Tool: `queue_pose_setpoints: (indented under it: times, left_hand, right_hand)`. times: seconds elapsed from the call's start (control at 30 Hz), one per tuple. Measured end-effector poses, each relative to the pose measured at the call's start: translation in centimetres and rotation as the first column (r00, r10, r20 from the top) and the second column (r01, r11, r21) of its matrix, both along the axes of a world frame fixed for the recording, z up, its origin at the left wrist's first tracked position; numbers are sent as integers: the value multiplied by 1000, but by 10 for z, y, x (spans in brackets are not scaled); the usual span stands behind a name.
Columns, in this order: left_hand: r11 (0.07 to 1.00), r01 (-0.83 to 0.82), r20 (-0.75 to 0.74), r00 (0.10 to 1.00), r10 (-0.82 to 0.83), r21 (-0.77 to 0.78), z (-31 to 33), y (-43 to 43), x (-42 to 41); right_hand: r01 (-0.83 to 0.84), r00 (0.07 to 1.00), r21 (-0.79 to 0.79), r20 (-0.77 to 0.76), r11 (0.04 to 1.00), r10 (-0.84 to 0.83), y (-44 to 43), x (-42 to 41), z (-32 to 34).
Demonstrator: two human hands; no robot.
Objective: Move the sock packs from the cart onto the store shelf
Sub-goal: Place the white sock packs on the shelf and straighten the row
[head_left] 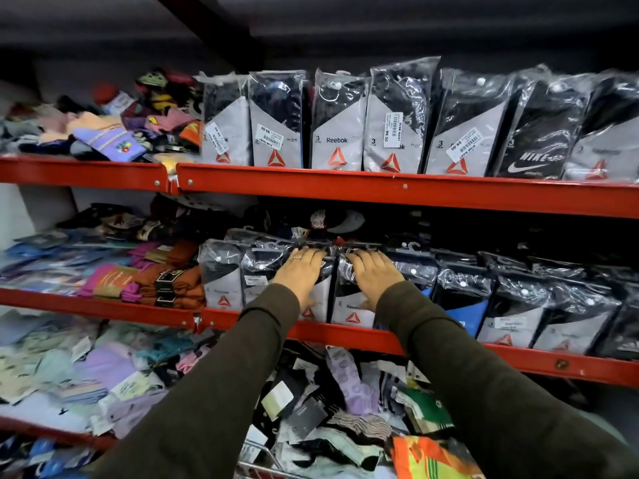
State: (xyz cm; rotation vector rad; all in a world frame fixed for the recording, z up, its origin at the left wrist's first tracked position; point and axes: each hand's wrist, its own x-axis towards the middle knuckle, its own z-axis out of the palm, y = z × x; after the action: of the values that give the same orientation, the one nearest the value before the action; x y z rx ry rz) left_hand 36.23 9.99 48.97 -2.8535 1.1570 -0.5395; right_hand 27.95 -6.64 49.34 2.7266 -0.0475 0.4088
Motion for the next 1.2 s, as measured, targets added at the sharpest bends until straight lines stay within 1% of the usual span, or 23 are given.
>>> queue_pose_setpoints:
  times: [0.13,0.23,0.3,0.47,0.53,0.6,0.67,0.73,0.8,0.87,0.97,1.1,1.2]
  left_hand:
    - [997,58,-40,997,-60,-52,-4,5,3]
    - [996,60,-13,998,-61,-60,-9,4,1]
    - [998,49,17,999,-49,-38,-10,2,0]
    - [996,-67,103,993,61,56,-11,0,-9]
    - [989,-127,141,983,117,71,-11,0,-15]
    - [985,-157,158,977,144,70,-9,-2,-23]
    - [993,-115,143,983,114,-2,-3,-7,-32]
    - [995,-16,118,993,27,-99,6,-21,-43]
    - [988,87,126,990,-71,-128,14,-40,-53]
    - [984,160,157,976,-147,-72,19,-63,-61]
    - [980,196,155,968,-199,37,21,-98,-71]
    - [973,184,107,974,-200,140,22,-138,-76]
    - [979,123,67,989,-135,162,23,-155,-75]
  right_hand:
    - [-56,998,-1,-26,998,55,-2,0,0]
    - [-25,1000,19,-18,999,26,6,1,-3]
    - [-4,1000,36,-5,999,4,10,3,-3]
    - [-26,1000,38,13,999,26,7,-3,-1]
    - [-33,997,8,68,999,32,0,-10,-3]
    - [-24,992,21,126,999,21,-9,-19,-3]
    - [-9,985,72,170,997,-3,-23,-29,1]
    - [19,981,128,189,992,-43,-41,-41,7]
    - [57,979,168,186,984,-88,-62,-56,11]
    - [99,974,205,179,974,-136,-85,-70,14]
    - [169,974,231,113,958,-199,-112,-86,18]
    - [196,980,284,-25,939,-197,-134,-95,16]
    - [153,988,263,-24,953,-152,-142,-98,10]
